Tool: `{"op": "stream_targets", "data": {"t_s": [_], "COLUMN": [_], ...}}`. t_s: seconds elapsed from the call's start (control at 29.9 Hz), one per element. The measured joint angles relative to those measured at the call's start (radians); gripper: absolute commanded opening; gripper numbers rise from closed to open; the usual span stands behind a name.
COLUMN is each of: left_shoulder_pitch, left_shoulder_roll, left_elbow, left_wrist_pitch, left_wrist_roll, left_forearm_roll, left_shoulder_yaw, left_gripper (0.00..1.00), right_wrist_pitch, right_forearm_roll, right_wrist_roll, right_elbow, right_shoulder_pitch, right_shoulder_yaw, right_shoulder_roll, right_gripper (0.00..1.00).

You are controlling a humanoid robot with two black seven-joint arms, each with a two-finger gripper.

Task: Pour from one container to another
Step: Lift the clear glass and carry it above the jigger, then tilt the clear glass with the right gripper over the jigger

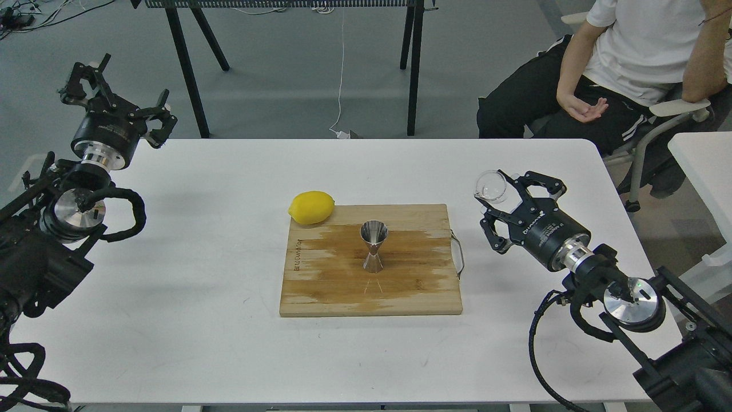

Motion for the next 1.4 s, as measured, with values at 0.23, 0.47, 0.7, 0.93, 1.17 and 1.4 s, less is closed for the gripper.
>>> {"op": "stream_targets", "data": {"t_s": [0.23,0.47,0.7,0.93,1.17,1.4], "left_shoulder_pitch": [0.000,0.001,0.001,0.003,0.005,0.005], "left_shoulder_roll": [0.002,0.002,0.009,0.011,0.017,0.017], "left_elbow": [0.000,0.000,0.000,0.000,0.000,0.000], "left_wrist_pitch": [0.001,0.001,0.000,0.000,0.000,0.000], "left_wrist_roll": [0.002,0.004,0.005,0.003,0.002,0.000], "left_forearm_roll": [0.000,0.000,0.000,0.000,0.000,0.000], "left_shoulder_yaw": [0.000,0.000,0.001,0.001,0.001,0.002], "left_gripper": [1.00,1.00,1.00,1.00,1.00,1.00], "right_wrist_pitch": [-0.058,-0.082,-0.119,-0.129,-0.137,-0.142], "right_forearm_roll": [-0.065,-0.163,-0.281,-0.349,-0.389,-0.483], "right_wrist_roll": [0.000,0.000,0.002,0.004,0.005,0.012], "right_elbow": [0.000,-0.001,-0.002,-0.002,0.000,0.004], "right_shoulder_pitch": [0.091,0.131,0.171,0.211,0.224,0.224], "right_shoulder_yaw": [-0.108,-0.169,-0.235,-0.284,-0.311,-0.343], "right_shoulder_roll": [0.030,0.049,0.051,0.050,0.045,0.042], "right_gripper": [0.37,0.37,0.37,0.37,0.37,0.37]}}
